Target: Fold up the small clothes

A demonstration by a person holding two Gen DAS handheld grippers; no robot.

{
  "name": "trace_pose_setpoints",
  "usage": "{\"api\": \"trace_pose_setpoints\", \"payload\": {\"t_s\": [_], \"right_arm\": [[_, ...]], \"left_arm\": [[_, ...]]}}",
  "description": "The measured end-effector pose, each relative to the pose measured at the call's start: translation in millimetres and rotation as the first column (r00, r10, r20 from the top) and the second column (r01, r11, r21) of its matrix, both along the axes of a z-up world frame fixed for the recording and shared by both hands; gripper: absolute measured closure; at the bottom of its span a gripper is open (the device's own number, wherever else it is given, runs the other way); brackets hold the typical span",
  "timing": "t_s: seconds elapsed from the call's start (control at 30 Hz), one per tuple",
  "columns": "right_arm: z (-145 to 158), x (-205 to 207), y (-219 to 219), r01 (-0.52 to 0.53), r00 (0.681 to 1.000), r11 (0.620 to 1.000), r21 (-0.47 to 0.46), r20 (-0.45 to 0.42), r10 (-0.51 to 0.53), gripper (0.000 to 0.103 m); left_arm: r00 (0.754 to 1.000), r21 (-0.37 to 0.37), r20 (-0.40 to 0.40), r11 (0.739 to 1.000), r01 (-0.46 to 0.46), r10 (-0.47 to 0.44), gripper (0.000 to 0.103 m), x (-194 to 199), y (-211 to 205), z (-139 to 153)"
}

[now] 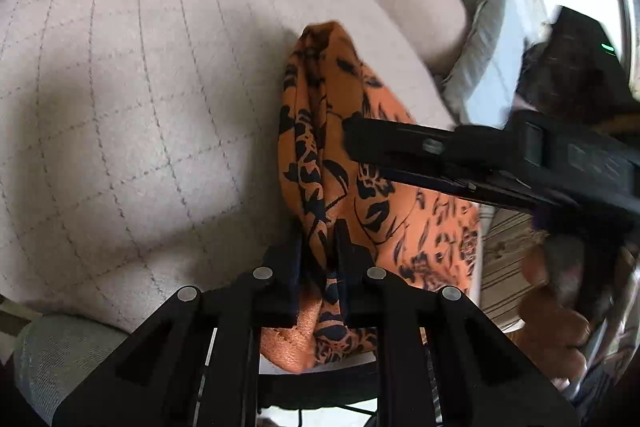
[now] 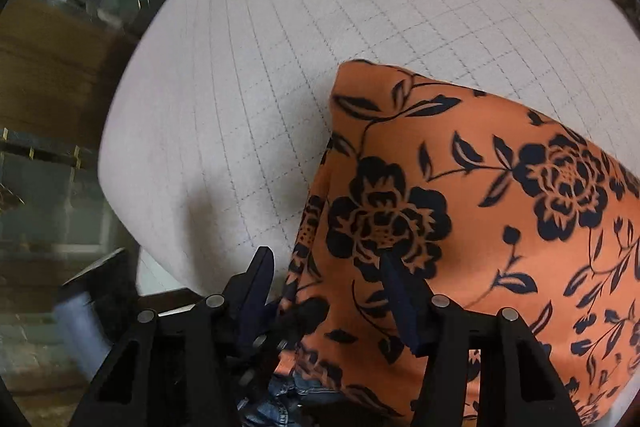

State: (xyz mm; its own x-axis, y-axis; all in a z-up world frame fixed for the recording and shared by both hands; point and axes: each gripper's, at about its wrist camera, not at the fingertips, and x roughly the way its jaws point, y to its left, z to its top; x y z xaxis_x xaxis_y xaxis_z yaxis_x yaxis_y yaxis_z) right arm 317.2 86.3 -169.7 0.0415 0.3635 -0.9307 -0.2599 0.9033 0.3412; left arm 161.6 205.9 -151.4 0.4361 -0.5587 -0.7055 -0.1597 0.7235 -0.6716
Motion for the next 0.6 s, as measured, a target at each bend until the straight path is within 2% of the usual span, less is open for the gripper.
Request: {"api": "trace_pose_setpoints", "payload": {"t_s": [0.17,0.23,0.3,0.33,0.43,0.5,0.57,0.6], "right_arm": [[-15.7,19.9,15.5,-0.019,0.997,1.000,-0.001,-0.074,0.018,0.049],[-30.7,25.8,28.6,-0.082,0.992,0.995,-0.065,-0.098,0.075,0.049],[-46.0,27.3,33.7,-0.102,0.991,0.987,-0.123,-0.101,0.089,0.054],[-49.4,25.4,35.2,-0.104,0.992,0.982,-0.157,-0.092,0.091,0.064],[-38.4,17.2,31.8,-0.095,0.995,0.980,-0.173,-0.027,0.092,0.084],[-28.2,12.5,25.8,-0.088,0.996,0.982,-0.168,0.006,0.090,0.087],[-13.4,7.8,14.0,-0.068,0.997,0.991,-0.113,0.037,0.073,0.088],[-6.9,5.3,7.9,-0.060,0.997,0.996,-0.073,0.048,0.063,0.088]], "left_arm": [[0.999,0.002,0.034,1.000,-0.015,0.015,0.090,-2.6,-0.4,4.5],[0.999,0.012,0.040,1.000,-0.015,0.015,0.091,-3.6,-0.9,5.1],[0.999,0.031,0.041,0.999,-0.008,0.006,0.091,-3.4,-4.1,5.5],[0.999,0.033,0.049,0.999,-0.003,0.001,0.091,-3.1,-5.8,6.7],[0.996,0.061,0.083,0.998,0.016,-0.021,0.092,-2.7,-14.9,16.4],[0.994,0.090,0.104,0.996,0.026,-0.035,0.092,-6.9,-22.4,26.3],[0.993,0.103,0.109,0.994,0.021,-0.032,0.092,-12.5,-26.7,36.7],[0.994,0.084,0.108,0.996,0.006,-0.015,0.092,-16.7,-27.3,44.6]]}}
